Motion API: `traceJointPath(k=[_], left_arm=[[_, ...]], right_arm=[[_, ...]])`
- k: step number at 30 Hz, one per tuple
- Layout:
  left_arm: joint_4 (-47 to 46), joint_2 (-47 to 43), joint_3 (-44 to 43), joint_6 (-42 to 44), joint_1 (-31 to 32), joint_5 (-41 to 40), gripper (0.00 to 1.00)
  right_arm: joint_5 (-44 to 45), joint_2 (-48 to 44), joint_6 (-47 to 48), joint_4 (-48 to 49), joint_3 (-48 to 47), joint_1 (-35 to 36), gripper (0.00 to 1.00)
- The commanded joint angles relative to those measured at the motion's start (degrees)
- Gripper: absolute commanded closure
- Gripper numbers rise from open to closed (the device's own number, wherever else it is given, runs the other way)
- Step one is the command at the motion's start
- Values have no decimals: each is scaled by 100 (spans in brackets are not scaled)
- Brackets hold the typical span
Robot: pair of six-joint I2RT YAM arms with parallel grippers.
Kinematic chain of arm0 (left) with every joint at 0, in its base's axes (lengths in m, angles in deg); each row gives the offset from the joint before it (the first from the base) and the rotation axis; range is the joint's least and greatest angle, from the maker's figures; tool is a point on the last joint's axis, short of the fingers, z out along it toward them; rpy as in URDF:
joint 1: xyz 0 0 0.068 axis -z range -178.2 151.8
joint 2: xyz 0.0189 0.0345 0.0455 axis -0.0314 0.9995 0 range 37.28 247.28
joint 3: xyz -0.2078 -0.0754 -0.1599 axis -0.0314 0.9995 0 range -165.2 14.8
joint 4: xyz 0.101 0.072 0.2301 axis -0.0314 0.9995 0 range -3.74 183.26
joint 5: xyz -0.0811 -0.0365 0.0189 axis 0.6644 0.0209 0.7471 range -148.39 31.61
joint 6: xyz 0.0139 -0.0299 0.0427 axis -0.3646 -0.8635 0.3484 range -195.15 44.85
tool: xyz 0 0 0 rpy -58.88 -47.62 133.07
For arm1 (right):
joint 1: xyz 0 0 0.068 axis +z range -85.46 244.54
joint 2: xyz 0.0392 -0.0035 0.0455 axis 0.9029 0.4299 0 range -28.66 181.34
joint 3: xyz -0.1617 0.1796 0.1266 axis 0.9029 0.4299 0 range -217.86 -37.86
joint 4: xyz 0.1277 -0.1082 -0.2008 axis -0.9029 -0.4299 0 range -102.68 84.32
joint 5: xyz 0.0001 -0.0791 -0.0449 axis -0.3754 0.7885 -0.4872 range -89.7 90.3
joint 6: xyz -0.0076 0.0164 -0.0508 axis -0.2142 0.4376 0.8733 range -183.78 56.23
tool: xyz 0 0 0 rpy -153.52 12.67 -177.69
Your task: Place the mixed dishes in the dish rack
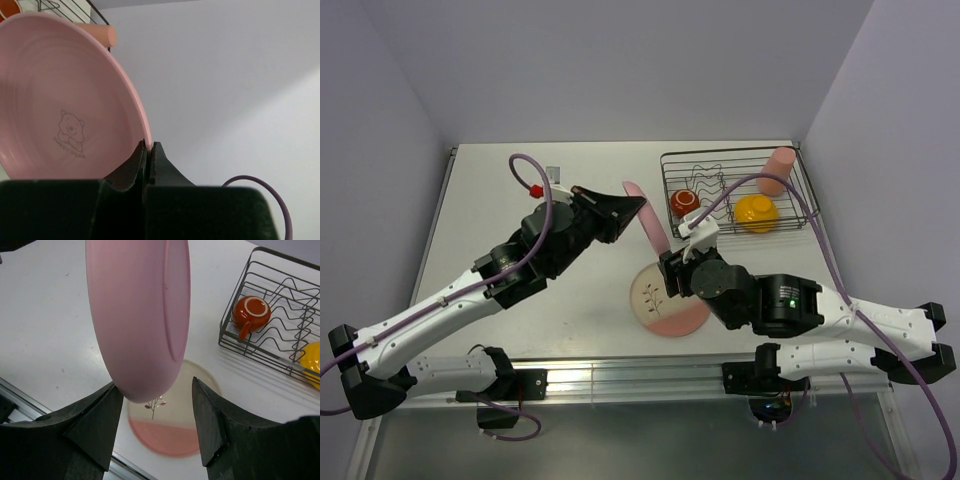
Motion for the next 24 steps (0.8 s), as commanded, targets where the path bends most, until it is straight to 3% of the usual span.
traceJointPath(k=[1, 4, 7, 12, 15, 20, 24], left_arm=[[-249, -121, 12, -463, 62, 163, 100], [-642, -296, 371, -568, 62, 32, 100], [-1575, -674, 1013, -656, 62, -109, 100], [-2733, -1008, 1821, -569, 53, -372, 100], [-2920, -1290, 2112, -359, 27, -548, 100], [-3939, -1878, 2814, -190, -61, -803, 100], [-4484, -2090, 3000, -42, -79, -804, 100]], right_arm=[[504, 69, 172, 287, -314, 46, 36], [416, -10, -134, 94, -489, 47, 36], [443, -185, -1641, -590, -831, 47, 40], [-173, -729, -3069, -504, -798, 47, 38], [-174, -1159, -4000, -469, -579, 47, 37], [-629, -1574, -4994, 162, 10, 29, 37], [-1314, -1618, -5163, 996, 475, 29, 37]])
